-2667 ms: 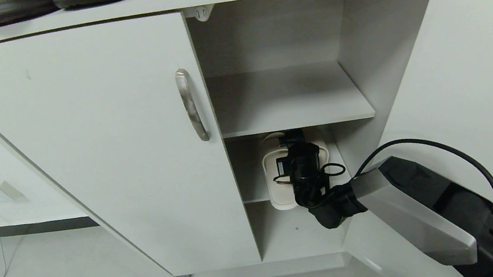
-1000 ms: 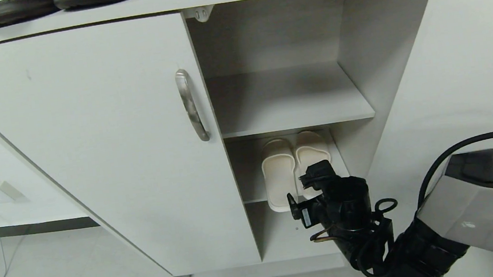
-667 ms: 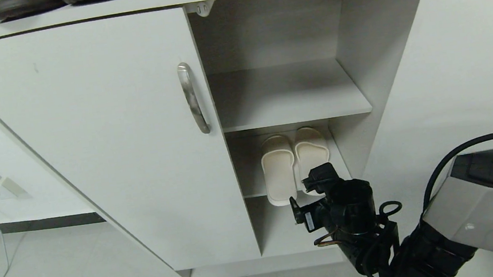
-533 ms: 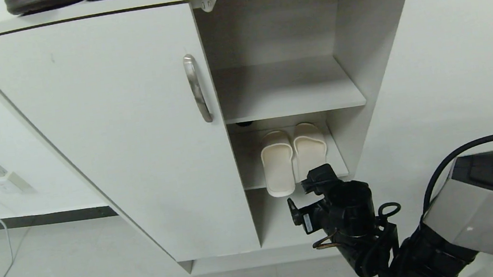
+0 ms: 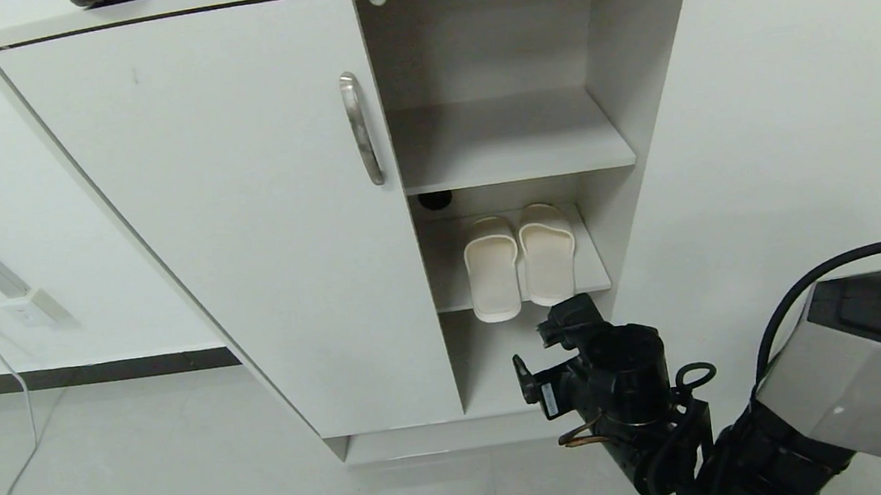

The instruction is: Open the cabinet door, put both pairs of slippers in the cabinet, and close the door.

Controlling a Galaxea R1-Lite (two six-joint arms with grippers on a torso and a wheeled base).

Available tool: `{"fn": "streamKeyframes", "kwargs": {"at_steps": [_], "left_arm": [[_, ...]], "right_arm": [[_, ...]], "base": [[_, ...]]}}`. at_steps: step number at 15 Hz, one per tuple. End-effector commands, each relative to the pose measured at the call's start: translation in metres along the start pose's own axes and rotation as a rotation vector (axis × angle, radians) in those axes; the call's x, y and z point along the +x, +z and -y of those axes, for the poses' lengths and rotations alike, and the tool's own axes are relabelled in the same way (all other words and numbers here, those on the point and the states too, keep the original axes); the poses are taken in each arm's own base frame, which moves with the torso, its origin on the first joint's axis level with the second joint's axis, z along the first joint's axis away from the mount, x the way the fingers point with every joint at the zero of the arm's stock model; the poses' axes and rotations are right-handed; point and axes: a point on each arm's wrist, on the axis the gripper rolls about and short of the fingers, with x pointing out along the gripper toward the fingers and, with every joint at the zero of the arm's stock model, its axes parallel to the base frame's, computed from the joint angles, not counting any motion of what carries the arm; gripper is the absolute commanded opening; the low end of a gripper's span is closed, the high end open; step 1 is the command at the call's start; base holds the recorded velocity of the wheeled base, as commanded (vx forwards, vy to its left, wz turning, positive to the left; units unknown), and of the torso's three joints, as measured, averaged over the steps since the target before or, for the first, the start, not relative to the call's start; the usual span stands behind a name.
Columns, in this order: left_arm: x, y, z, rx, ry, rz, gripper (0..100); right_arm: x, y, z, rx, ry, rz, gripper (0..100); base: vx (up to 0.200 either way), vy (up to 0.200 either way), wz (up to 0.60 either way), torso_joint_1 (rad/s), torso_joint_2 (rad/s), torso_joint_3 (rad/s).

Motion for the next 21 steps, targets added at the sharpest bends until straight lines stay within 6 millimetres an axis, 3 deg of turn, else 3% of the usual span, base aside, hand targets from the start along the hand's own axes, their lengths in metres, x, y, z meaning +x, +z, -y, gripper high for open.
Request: {"fn": "streamKeyframes", "kwargs": {"at_steps": [1, 9, 21], "left_arm": [[0.0000, -0.0001, 0.0000, 0.000, -0.001, -0.001, 0], [0.0001, -0.0001, 0.0000, 0.000, -0.001, -0.003, 0], [0.0000, 0.0003, 0.0000, 0.000, -0.001, -0.001, 0]], "right_arm": [[0.0003, -0.0004, 0.0005, -0.001, -0.002, -0.001, 100], [-0.0003, 0.0000, 0.0002, -0.002, -0.002, 0.000, 100], [-0.0030, 0.0001, 0.0020, -0.003, -0.004, 0.001, 100]], "base": [[0.000, 0.000, 0.00, 0.000, 0.00, 0.000], [0.000, 0.000, 0.00, 0.001, 0.00, 0.013], [0.000, 0.000, 0.00, 0.002, 0.00, 0.192]]}}
